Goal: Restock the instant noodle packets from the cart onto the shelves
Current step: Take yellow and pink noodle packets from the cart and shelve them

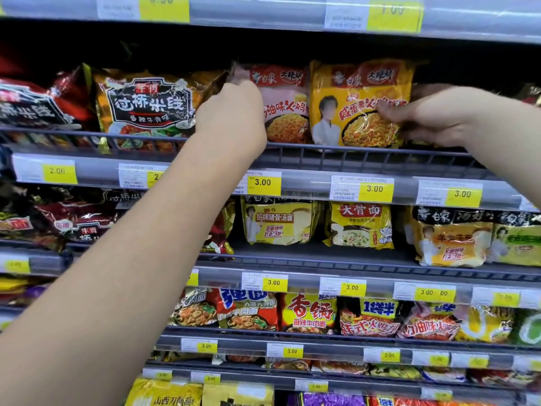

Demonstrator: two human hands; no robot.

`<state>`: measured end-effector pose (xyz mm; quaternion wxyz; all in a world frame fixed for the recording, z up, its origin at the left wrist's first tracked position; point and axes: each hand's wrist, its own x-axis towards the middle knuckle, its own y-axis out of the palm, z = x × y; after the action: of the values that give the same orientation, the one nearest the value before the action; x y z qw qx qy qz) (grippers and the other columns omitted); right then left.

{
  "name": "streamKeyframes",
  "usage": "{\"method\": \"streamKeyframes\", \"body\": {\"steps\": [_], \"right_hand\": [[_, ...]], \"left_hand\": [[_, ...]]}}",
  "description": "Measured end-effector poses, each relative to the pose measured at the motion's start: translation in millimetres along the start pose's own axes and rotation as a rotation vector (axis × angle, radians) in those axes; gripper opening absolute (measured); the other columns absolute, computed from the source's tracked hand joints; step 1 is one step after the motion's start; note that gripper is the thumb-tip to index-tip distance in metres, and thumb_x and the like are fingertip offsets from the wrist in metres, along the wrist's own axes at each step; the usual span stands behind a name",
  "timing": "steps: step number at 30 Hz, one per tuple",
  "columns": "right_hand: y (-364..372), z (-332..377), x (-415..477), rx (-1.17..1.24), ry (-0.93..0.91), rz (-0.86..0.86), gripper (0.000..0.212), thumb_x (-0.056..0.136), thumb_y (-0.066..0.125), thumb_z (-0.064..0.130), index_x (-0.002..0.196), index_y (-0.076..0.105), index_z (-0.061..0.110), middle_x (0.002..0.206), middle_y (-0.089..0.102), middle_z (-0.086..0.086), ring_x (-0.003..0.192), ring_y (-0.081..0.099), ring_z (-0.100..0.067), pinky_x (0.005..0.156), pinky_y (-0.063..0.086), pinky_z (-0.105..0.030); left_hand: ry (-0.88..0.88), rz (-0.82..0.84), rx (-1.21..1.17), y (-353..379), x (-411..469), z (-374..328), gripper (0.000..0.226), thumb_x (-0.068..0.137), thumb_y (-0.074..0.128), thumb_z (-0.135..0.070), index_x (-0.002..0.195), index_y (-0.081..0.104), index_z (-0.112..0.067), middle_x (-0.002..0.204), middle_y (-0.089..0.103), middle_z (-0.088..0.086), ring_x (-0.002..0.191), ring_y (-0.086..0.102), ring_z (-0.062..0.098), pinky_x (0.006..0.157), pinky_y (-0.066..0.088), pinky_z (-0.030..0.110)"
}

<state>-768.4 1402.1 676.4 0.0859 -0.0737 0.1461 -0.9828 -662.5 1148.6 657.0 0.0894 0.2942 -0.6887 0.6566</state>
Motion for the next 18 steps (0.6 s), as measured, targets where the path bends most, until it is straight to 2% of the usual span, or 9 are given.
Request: {"method": "streamKeyframes", "body": {"steps": [3, 6, 8, 11, 13, 15, 16, 18], "right_hand": [[2, -4, 3, -0.064, -0.019, -0.08, 0.04, 0.089, 0.075, 0.019, 0.126, 0.059, 0.018, 0.108, 0.072, 0.005, 0.112, 0.067, -0.015, 0.098, 0.053, -0.034], [1, -10, 5, -0.162, -0.044, -0.162, 0.056, 0.084, 0.082, 0.03, 0.133, 0.06, 0.013, 0.117, 0.072, -0.002, 0.109, 0.069, -0.022, 0.091, 0.058, -0.037], [0, -15, 7, -0.231, -0.058, -0.205, 0.056, 0.083, 0.083, 0.038, 0.13, 0.062, 0.016, 0.12, 0.071, -0.002, 0.109, 0.069, -0.024, 0.096, 0.056, -0.04], [-2, -16, 4, -0.241, -0.061, -0.201, 0.056, 0.085, 0.08, 0.042, 0.131, 0.061, 0.017, 0.119, 0.068, 0.001, 0.109, 0.065, -0.021, 0.092, 0.053, -0.034], [-3, -14, -3, -0.246, -0.055, -0.177, 0.067, 0.075, 0.084, 0.053, 0.129, 0.063, 0.018, 0.12, 0.069, 0.002, 0.112, 0.066, -0.019, 0.096, 0.055, -0.036], [-7, -15, -4, -0.262, -0.045, -0.17, 0.086, 0.056, 0.087, 0.066, 0.126, 0.065, 0.02, 0.12, 0.071, 0.002, 0.113, 0.067, -0.019, 0.098, 0.056, -0.04], [-9, -16, -3, -0.257, -0.051, -0.174, 0.086, 0.055, 0.087, 0.066, 0.124, 0.066, 0.021, 0.119, 0.072, 0.002, 0.112, 0.067, -0.02, 0.098, 0.056, -0.04], [-13, -16, -6, -0.302, -0.082, -0.179, 0.068, 0.068, 0.085, 0.061, 0.12, 0.069, 0.02, 0.115, 0.073, 0.0, 0.11, 0.068, -0.022, 0.098, 0.056, -0.042]], "left_hand": [[0.042, -0.03, 0.041, -3, -1, 2, 0.04, 0.1, 0.06, -0.016, 0.137, 0.046, -0.005, 0.131, 0.056, 0.025, 0.116, 0.059, 0.047, 0.075, 0.039, 0.045], [0.044, -0.03, 0.087, 1, -2, 8, 0.039, 0.101, 0.059, -0.017, 0.137, 0.051, -0.008, 0.13, 0.058, 0.024, 0.116, 0.06, 0.044, 0.074, 0.038, 0.043], [0.065, -0.033, 0.09, 0, -6, 6, 0.038, 0.102, 0.058, -0.019, 0.137, 0.05, -0.008, 0.129, 0.058, 0.023, 0.114, 0.06, 0.044, 0.073, 0.038, 0.043], [0.081, -0.006, 0.09, 2, -5, 6, 0.036, 0.103, 0.055, -0.021, 0.136, 0.049, -0.008, 0.128, 0.059, 0.022, 0.112, 0.06, 0.043, 0.073, 0.038, 0.044], [0.089, 0.011, 0.076, 3, -5, 6, 0.038, 0.104, 0.052, -0.025, 0.138, 0.049, -0.008, 0.129, 0.057, 0.022, 0.113, 0.059, 0.045, 0.075, 0.039, 0.044], [0.085, 0.027, 0.061, 3, -5, 7, 0.042, 0.105, 0.049, -0.031, 0.141, 0.048, -0.009, 0.13, 0.057, 0.022, 0.113, 0.059, 0.046, 0.078, 0.043, 0.045], [0.085, 0.023, 0.043, 3, -5, 9, 0.044, 0.104, 0.049, -0.034, 0.141, 0.048, -0.009, 0.129, 0.057, 0.022, 0.113, 0.059, 0.046, 0.08, 0.046, 0.047], [0.08, 0.008, -0.014, 3, -7, 12, 0.046, 0.103, 0.05, -0.037, 0.139, 0.048, -0.009, 0.129, 0.057, 0.022, 0.114, 0.058, 0.045, 0.086, 0.048, 0.049]]}}
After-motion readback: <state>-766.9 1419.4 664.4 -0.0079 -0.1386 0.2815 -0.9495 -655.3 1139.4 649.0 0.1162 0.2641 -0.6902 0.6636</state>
